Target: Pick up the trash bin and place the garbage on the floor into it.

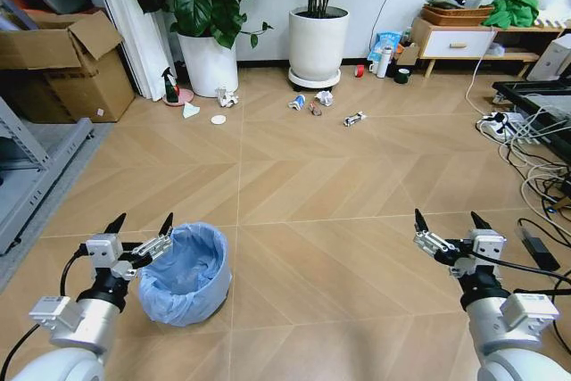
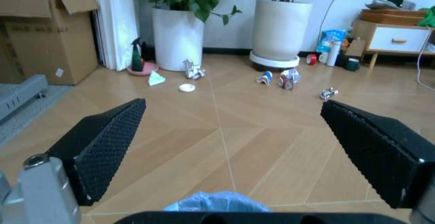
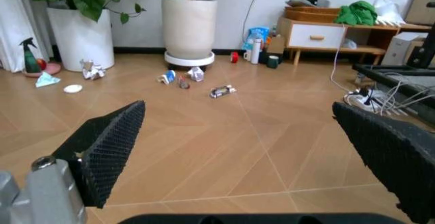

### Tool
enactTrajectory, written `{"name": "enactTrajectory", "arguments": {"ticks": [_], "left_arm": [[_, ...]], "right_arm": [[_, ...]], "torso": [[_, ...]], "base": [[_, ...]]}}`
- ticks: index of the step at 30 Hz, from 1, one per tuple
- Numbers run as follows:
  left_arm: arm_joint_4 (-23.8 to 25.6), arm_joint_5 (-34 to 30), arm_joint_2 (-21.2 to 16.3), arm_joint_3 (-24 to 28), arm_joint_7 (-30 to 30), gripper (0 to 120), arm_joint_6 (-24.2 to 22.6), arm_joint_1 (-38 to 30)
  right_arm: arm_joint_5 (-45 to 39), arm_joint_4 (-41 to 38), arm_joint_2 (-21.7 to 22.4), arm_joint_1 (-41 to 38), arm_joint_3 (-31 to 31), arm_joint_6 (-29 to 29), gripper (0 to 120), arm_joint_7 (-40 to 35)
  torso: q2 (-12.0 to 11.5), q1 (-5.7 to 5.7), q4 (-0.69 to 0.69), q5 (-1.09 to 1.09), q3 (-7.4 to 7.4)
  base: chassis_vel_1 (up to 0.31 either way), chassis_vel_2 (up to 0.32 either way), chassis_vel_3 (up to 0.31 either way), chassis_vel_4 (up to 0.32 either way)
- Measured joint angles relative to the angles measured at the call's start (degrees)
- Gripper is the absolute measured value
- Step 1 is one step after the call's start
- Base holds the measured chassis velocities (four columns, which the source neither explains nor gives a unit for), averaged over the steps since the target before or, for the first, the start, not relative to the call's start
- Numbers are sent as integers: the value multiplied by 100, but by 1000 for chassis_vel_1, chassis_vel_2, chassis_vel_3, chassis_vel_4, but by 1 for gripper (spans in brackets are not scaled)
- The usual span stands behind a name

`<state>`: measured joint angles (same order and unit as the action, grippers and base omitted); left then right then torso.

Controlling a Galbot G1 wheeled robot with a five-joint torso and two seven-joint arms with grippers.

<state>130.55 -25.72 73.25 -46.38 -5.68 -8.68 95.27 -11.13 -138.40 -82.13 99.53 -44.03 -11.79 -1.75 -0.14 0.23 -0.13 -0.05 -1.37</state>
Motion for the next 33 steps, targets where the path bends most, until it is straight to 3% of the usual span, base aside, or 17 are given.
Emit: {"name": "enactTrajectory", "arguments": {"ticks": [33], "left_arm": [[-246, -136, -237, 12, 13, 100, -121, -228]], "right_arm": [[0, 67, 27, -24, -1, -20, 100, -6]], "torso": [[0, 0, 0, 0, 0]], "base": [[0, 0, 0, 0]]}}
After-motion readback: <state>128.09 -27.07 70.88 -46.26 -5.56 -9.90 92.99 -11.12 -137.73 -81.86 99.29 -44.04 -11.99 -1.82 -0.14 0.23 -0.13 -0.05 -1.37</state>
